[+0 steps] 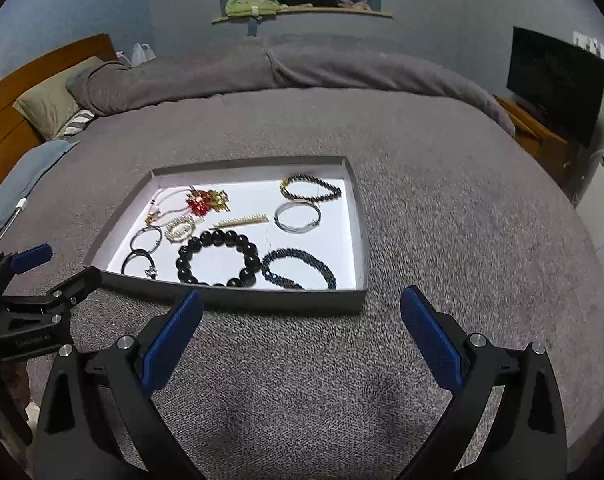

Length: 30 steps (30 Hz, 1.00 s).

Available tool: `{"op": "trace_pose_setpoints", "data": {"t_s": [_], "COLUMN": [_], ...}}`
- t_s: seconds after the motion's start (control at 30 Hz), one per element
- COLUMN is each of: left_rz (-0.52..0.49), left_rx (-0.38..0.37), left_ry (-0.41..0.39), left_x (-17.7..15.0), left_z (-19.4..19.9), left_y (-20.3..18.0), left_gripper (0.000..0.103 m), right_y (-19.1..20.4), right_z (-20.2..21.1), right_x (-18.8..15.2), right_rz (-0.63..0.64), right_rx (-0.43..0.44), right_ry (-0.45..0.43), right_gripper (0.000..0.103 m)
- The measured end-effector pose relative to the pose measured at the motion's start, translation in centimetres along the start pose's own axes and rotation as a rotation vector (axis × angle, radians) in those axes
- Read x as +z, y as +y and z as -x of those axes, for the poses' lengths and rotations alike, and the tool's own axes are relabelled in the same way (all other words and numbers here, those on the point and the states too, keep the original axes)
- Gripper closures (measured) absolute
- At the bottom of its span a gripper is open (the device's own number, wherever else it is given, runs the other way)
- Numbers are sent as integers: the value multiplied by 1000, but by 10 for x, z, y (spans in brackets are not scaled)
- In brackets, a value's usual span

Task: Organize jewelry

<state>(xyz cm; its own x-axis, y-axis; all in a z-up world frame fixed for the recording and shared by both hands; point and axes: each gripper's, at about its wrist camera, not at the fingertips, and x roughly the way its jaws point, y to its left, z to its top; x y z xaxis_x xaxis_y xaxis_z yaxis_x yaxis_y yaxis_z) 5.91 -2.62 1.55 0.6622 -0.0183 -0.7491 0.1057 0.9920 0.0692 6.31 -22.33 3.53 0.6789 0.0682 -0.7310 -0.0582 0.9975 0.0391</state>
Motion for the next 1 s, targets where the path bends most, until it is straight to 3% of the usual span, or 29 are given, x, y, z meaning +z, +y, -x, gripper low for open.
{"op": "trace_pose_setpoints", "data": {"t_s": [1.0], "left_rz": [4], "left_rx": [-11], "left_ry": [13], "left_x": [-3], "left_z": [1], "left_y": [-3], "left_gripper": [5], "right_y": [-2], "right_z": [-4], "right_x": [-6], "right_rz": [6], "right_rx": [-3], "right_ry": [20], "right_gripper": [5]}}
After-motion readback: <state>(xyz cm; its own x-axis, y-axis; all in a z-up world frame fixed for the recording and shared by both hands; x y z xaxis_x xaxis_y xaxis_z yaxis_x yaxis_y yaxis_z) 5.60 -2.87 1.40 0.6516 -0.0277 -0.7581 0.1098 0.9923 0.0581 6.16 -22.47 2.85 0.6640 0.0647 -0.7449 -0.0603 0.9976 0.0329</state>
